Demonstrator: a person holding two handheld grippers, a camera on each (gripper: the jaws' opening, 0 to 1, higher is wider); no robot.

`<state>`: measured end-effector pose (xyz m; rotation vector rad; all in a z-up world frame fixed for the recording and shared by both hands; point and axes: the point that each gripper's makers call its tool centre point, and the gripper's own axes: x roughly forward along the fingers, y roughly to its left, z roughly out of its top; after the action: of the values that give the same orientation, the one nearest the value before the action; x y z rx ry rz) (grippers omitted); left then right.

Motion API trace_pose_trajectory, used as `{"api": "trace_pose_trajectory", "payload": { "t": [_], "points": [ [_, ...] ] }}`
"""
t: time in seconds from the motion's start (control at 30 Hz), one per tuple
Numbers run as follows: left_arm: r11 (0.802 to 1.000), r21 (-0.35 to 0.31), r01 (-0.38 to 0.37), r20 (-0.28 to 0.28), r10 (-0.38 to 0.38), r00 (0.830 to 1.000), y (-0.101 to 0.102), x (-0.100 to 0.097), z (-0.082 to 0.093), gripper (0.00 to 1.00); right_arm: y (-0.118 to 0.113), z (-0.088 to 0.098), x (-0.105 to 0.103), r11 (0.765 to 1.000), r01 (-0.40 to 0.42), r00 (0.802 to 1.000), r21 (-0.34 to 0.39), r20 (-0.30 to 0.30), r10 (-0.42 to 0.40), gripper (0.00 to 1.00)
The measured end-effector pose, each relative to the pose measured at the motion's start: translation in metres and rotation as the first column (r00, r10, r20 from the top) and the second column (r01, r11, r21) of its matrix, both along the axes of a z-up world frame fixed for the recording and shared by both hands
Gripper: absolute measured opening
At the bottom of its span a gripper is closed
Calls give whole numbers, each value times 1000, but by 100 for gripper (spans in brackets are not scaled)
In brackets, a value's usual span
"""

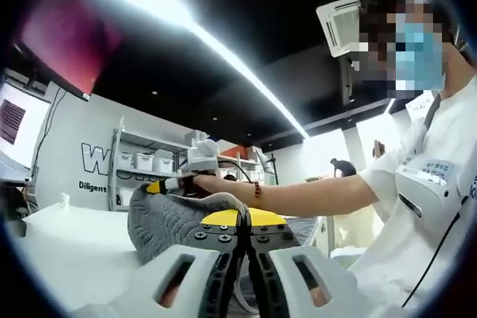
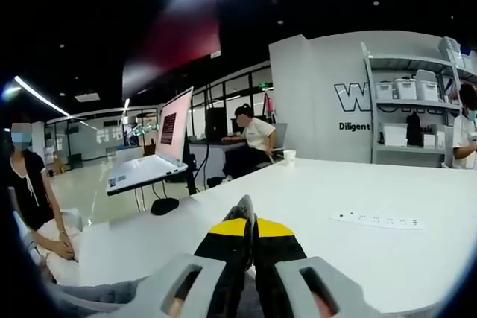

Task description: Open the folded towel by lifting each exposed corner and separating the folded layers until the towel lies flat within the target outline without major curled edges

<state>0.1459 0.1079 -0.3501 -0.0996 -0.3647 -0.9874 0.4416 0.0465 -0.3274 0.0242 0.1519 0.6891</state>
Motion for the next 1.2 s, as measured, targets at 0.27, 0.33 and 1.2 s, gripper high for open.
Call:
{"api": "trace_pose_trajectory", "payload": {
  "t": [0.27,0.33,1.2],
  "points": [
    [1000,24,1,5,-1,1000,2,0,-5,0,6,-1,-1,1000,-8,1000,-9,5,8,0],
    [999,32,-6,8,6,1000,2,0,-7,0,6,-3,-1,1000,-7,1000,-20,5,7,0],
    [992,103,-68,10,68,998,15,8,-25,0,12,-32,8,1000,-5,999,-24,-50,4,0]
  ]
}}
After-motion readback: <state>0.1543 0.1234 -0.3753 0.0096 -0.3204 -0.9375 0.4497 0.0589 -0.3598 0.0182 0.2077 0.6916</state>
